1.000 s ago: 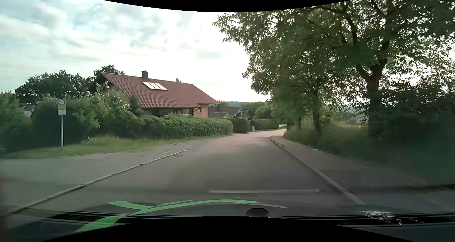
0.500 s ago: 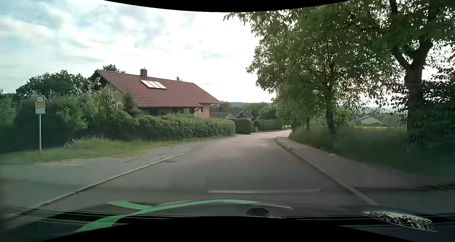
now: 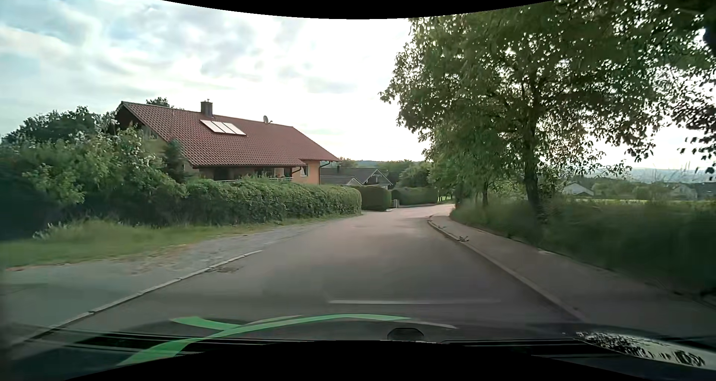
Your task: Follow the waypoints while adhering to traffic rules and regulations
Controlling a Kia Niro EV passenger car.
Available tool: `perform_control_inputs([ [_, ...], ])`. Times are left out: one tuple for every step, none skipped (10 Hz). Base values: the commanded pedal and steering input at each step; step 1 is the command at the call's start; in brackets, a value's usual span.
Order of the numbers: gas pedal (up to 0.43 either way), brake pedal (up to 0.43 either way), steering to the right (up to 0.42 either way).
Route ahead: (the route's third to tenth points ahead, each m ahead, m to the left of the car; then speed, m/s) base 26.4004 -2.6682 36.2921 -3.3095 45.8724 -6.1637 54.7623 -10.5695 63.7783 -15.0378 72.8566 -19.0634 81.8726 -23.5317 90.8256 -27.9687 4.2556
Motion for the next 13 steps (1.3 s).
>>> perform_control_inputs([
  [0.118, 0.000, 0.045],
  [0.118, 0.000, 0.045],
  [0.118, 0.000, 0.047],
  [0.118, 0.000, 0.053],
  [0.118, 0.000, 0.054],
  [0.118, 0.000, 0.054],
  [0.118, 0.000, 0.054],
  [0.118, 0.000, 0.052],
  [0.118, 0.000, 0.051],
  [0.118, 0.000, 0.049],
  [0.110, 0.000, 0.044],
  [0.039, 0.000, 0.037],
  [0.039, 0.000, 0.030],
])
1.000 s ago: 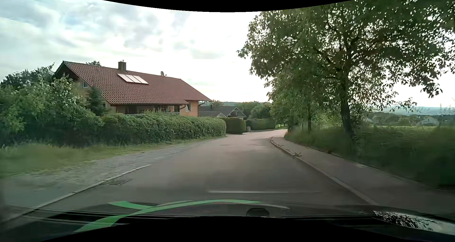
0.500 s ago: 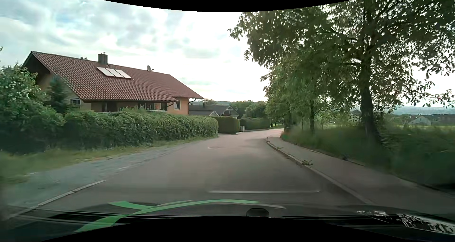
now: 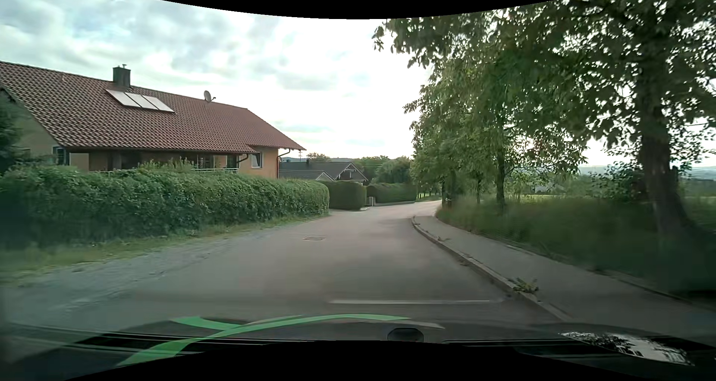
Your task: Follow the waypoints while adhering to traffic rules and regulations
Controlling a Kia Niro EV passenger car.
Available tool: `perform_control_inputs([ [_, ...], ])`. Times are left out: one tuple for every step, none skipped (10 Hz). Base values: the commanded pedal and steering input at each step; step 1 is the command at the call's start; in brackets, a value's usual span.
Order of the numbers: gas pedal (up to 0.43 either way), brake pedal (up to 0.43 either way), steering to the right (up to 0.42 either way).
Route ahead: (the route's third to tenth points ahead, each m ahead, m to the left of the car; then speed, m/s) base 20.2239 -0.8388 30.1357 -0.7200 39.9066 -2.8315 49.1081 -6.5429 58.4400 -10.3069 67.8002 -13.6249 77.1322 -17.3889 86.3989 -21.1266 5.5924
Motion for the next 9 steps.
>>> perform_control_inputs([
  [0.039, 0.000, 0.027],
  [0.059, 0.000, 0.024],
  [0.067, 0.000, 0.021],
  [0.079, 0.000, 0.019],
  [0.079, 0.000, 0.016],
  [0.079, 0.000, 0.013],
  [0.079, 0.000, 0.012],
  [0.067, 0.000, 0.012],
  [0.067, 0.000, 0.010],
])
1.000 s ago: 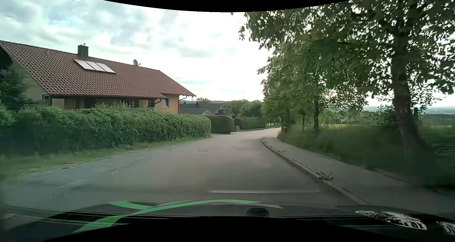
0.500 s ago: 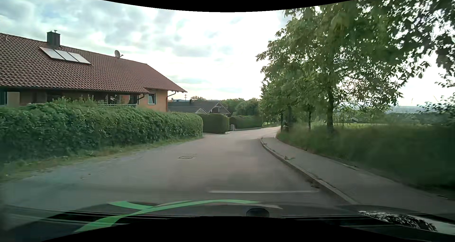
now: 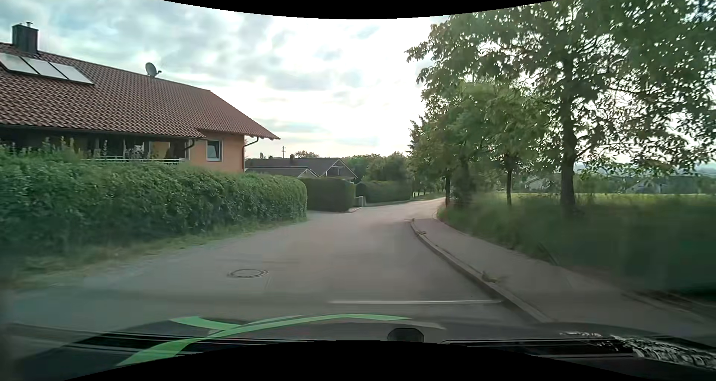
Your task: Follow the waypoints while adhering to traffic rules and regulations
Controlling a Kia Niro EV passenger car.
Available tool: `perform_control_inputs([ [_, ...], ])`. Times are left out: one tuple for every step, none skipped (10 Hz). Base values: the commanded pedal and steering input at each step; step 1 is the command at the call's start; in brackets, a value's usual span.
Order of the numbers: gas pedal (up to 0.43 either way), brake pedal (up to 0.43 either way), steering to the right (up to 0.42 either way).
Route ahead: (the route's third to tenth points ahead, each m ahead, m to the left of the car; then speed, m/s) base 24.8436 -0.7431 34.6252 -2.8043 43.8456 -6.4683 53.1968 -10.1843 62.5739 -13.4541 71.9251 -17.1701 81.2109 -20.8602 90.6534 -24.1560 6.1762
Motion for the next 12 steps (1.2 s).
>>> perform_control_inputs([
  [0.067, 0.000, 0.006],
  [0.059, 0.000, 0.005],
  [0.059, 0.000, 0.005],
  [0.059, 0.000, 0.005],
  [0.059, 0.000, 0.005],
  [0.059, 0.000, 0.005],
  [0.067, 0.000, 0.004],
  [0.067, 0.000, 0.005],
  [0.067, 0.000, 0.005],
  [0.067, 0.000, 0.005],
  [0.067, 0.000, 0.006],
  [0.047, 0.000, 0.008],
])
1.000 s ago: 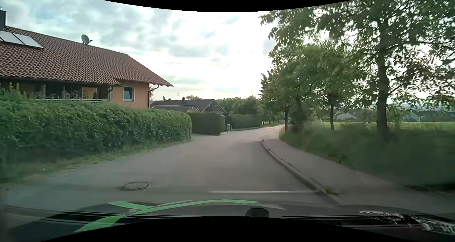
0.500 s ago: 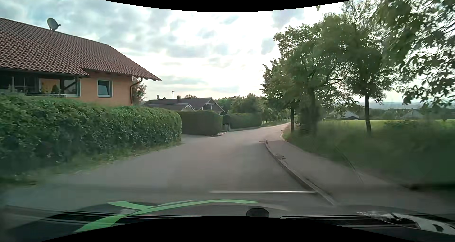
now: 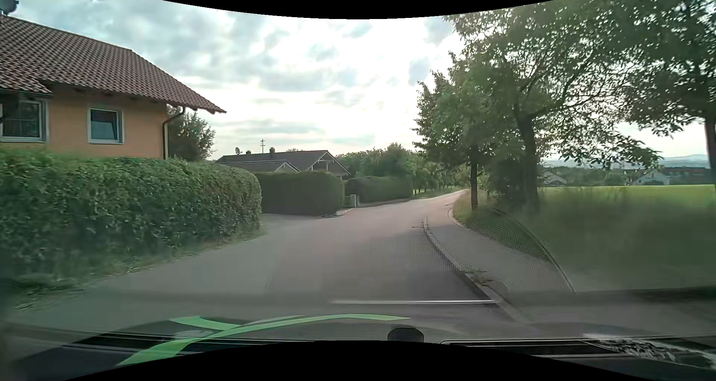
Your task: Follow the waypoints while adhering to traffic rules and regulations
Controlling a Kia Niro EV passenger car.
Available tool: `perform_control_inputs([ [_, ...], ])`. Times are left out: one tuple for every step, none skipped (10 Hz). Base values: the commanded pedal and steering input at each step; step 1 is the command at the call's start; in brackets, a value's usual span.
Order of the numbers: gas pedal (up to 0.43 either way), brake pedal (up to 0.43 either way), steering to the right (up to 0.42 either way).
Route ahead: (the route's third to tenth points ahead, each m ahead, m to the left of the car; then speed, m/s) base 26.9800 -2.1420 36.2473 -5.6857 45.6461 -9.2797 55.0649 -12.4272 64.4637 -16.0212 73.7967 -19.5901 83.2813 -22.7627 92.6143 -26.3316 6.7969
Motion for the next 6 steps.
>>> perform_control_inputs([
  [0.047, 0.000, 0.011],
  [0.000, 0.000, 0.013],
  [0.000, 0.000, 0.014],
  [0.000, 0.000, 0.016],
  [0.000, 0.000, 0.016],
  [0.028, 0.000, 0.020],
])
